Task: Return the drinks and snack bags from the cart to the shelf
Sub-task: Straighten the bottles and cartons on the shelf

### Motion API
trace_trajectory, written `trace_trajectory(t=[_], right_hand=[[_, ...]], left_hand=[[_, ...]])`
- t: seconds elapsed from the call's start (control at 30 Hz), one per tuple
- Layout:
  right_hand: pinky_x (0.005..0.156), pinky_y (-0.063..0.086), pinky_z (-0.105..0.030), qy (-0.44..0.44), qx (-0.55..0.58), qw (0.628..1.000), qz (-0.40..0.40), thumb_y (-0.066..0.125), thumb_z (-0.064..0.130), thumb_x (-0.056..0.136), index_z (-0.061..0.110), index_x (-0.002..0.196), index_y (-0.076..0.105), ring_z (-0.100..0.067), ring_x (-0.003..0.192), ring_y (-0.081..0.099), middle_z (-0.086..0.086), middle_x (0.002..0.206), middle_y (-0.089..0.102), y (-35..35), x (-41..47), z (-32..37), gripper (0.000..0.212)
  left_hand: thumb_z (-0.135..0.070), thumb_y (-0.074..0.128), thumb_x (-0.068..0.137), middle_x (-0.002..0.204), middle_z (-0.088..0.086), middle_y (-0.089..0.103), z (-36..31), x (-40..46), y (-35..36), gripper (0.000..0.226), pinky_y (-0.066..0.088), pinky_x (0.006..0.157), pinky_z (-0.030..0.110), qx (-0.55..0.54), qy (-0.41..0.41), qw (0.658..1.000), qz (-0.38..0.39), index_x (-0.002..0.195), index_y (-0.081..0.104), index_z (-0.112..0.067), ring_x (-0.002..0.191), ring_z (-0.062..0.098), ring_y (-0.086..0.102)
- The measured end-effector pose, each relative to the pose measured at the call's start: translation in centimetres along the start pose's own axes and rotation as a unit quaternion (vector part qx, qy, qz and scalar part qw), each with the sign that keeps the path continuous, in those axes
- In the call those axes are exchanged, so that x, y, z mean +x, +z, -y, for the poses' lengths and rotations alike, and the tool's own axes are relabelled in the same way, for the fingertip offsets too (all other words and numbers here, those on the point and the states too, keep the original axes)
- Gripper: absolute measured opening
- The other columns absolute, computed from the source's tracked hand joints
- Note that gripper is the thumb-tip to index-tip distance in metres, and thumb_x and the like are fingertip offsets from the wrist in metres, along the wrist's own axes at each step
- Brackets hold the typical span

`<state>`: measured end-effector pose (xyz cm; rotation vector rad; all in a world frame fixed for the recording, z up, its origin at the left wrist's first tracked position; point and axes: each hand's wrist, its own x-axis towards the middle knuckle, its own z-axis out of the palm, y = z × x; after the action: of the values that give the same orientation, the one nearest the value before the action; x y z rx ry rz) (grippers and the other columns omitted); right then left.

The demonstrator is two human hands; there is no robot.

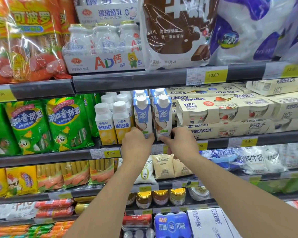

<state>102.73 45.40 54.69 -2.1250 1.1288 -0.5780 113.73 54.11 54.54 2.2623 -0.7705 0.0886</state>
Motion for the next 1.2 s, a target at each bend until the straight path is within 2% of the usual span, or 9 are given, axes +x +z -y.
trace_trajectory(t=[0.13,0.27,0.37,0.47,0.57,0.67,0.73,0.97,1.2], right_hand=[[0.049,0.060,-0.036,0.003,0.001,1.000,0.006,0.065,0.046,0.089,0.021,0.084,0.068,-0.018,0.042,0.066,0.000,0.051,0.069,-0.1,-0.1,0.1,0.026],[0.037,0.048,-0.023,-0.004,0.055,0.998,-0.007,0.070,0.041,0.087,0.019,0.091,0.069,-0.003,0.035,0.058,0.000,0.058,0.071,-0.1,-1.0,-0.7,0.023],[0.051,0.060,-0.038,-0.004,0.103,0.991,-0.085,0.073,0.044,0.084,0.026,0.098,0.067,-0.003,0.051,0.066,0.006,0.063,0.071,0.4,-2.7,-1.9,0.024],[0.056,0.060,-0.041,-0.032,0.106,0.990,-0.088,0.073,0.047,0.083,0.027,0.088,0.068,-0.003,0.049,0.065,0.007,0.060,0.069,1.5,-3.5,-1.0,0.022],[0.062,0.059,-0.039,-0.066,0.078,0.993,-0.055,0.069,0.052,0.083,0.027,0.077,0.068,-0.006,0.049,0.059,0.004,0.055,0.068,3.4,-3.3,1.8,0.027],[0.068,0.058,-0.037,-0.071,0.022,0.997,-0.027,0.062,0.057,0.087,0.025,0.064,0.064,-0.013,0.058,0.064,0.001,0.055,0.068,5.3,-3.0,4.5,0.040],[0.067,0.059,-0.037,-0.058,-0.029,0.998,-0.021,0.056,0.063,0.088,0.019,0.060,0.064,-0.016,0.061,0.067,-0.002,0.057,0.069,6.4,-2.6,5.8,0.053],[0.064,0.061,-0.041,-0.010,-0.076,0.997,-0.019,0.055,0.067,0.086,0.012,0.063,0.066,-0.022,0.061,0.069,-0.006,0.061,0.071,8.7,-1.8,7.1,0.061],[0.065,0.061,-0.040,0.015,-0.092,0.995,-0.037,0.057,0.067,0.084,0.011,0.061,0.069,-0.021,0.059,0.068,-0.005,0.058,0.070,8.9,-1.6,7.8,0.062]], left_hand=[[-0.047,0.065,0.087,0.088,0.003,0.069,0.0,0.0,-0.2,0.039,0.051,0.062,0.030,-0.004,-0.008,1.000,0.005,0.097,0.060,-0.010,0.074,0.020,0.061],[-0.050,0.069,0.083,0.077,-0.002,0.072,0.8,-1.5,-1.0,0.037,0.060,0.064,0.036,-0.072,-0.004,0.996,0.046,0.094,0.060,-0.016,0.066,0.016,0.070],[-0.049,0.071,0.084,0.068,-0.009,0.069,3.0,-3.1,-3.4,0.034,0.059,0.069,0.035,-0.073,0.033,0.997,0.019,0.101,0.060,-0.022,0.068,0.010,0.070],[-0.041,0.075,0.084,0.062,-0.010,0.064,6.3,-2.3,-6.6,0.032,0.053,0.071,0.035,-0.053,0.048,0.996,-0.062,0.099,0.061,-0.017,0.066,0.010,0.065],[-0.040,0.081,0.077,0.083,-0.008,0.065,8.9,-0.2,-8.5,0.051,0.052,0.078,0.040,-0.053,0.021,0.995,-0.084,0.114,0.056,-0.016,0.079,0.020,0.065],[-0.044,0.083,0.073,0.114,-0.002,0.061,9.8,1.6,-8.9,0.071,0.052,0.088,0.044,-0.027,0.014,0.999,-0.042,0.129,0.049,-0.018,0.099,0.024,0.063],[-0.044,0.084,0.072,0.124,0.002,0.062,10.0,2.7,-8.9,0.075,0.052,0.093,0.045,-0.018,0.019,1.000,-0.006,0.133,0.048,-0.018,0.110,0.027,0.061],[-0.036,0.084,0.075,0.114,-0.001,0.068,9.8,4.4,-9.1,0.059,0.050,0.087,0.040,-0.035,0.029,0.997,0.067,0.123,0.051,-0.023,0.108,0.027,0.062],[-0.035,0.082,0.077,0.113,0.000,0.069,10.0,4.6,-9.3,0.056,0.044,0.079,0.034,-0.050,0.037,0.995,0.080,0.122,0.052,-0.022,0.106,0.027,0.063]])
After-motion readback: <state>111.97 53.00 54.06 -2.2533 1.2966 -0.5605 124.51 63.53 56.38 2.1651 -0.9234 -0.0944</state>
